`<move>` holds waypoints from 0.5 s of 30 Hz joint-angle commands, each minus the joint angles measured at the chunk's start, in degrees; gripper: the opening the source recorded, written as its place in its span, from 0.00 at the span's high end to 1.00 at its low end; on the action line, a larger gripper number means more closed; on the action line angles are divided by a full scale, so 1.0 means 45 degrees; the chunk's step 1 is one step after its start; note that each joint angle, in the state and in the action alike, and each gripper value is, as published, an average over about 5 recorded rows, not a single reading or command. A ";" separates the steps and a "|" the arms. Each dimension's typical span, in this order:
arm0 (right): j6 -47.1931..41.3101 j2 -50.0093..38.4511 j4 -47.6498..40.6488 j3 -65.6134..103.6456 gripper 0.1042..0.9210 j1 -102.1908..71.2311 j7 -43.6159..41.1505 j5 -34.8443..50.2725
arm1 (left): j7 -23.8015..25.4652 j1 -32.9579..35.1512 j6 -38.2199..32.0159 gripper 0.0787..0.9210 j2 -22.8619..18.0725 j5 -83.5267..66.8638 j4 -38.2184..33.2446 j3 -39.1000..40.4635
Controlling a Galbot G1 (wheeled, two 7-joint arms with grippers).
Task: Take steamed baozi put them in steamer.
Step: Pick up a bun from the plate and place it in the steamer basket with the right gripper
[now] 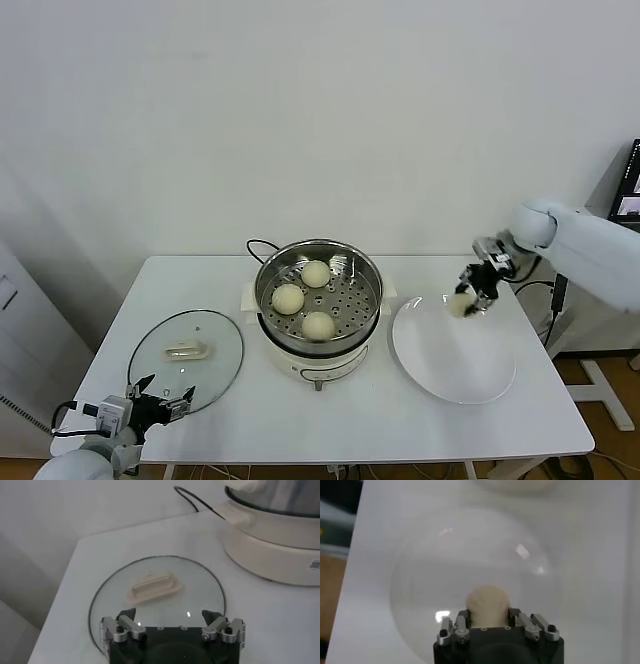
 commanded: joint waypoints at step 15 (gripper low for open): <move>-0.4617 0.3810 0.2228 -0.2842 0.57 0.3856 0.2275 0.6148 | 0.0003 -0.0029 -0.0001 0.12 -0.0014 0.0007 -0.0031 0.0019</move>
